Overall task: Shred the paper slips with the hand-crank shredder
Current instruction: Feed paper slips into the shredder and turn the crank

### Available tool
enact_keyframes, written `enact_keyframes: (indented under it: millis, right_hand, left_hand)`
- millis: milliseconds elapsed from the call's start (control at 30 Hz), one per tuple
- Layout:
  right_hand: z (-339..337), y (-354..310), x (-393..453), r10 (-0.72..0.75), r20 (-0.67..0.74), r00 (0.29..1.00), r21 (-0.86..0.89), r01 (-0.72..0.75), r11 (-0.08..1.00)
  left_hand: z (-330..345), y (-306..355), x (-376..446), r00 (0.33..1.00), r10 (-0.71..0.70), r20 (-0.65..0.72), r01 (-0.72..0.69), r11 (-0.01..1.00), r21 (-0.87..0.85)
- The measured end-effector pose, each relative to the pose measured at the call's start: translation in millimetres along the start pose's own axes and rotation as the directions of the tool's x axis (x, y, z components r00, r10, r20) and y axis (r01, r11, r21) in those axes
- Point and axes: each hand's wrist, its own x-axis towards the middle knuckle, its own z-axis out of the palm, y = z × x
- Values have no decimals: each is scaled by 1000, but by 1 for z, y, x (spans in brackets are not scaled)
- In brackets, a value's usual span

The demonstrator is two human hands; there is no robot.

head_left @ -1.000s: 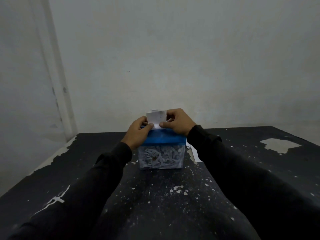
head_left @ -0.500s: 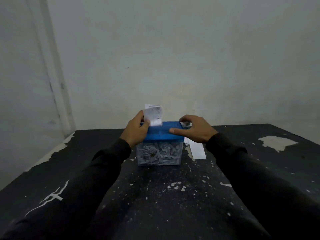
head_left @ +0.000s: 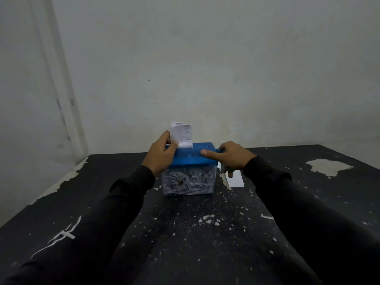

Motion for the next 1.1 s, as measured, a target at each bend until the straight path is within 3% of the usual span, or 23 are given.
enact_keyframes:
  millis: [100,167,233,333,667,933,1100]
  right_hand:
    - [-8,-13,2,33,-65,997,-163,-43,986]
    - [-7,-26,11,-79,-218,973,-316,6,949]
    - [-1,-40,20,-201,-241,949,-229,146,963]
    - [10,-57,35,-275,-134,952,-46,271,961]
    - [5,-62,49,-220,-87,972,345,236,908]
    - [10,-57,58,-250,-106,962,311,271,911]
    - [8,-54,61,-247,-36,968,287,247,926]
  left_hand:
    - [-1,0,2,1000,-14,11,14,1000,12]
    - [-2,-1,5,1000,-24,13,24,1000,-2]
    - [-2,2,8,1000,-19,-25,18,999,-30]
    - [-6,10,9,997,2,-83,-6,999,-47]
    - [-27,27,26,999,8,-33,-13,989,-149]
    - [-33,21,34,982,-142,128,168,961,-221]
    - [-36,25,34,975,-107,196,142,974,-175]
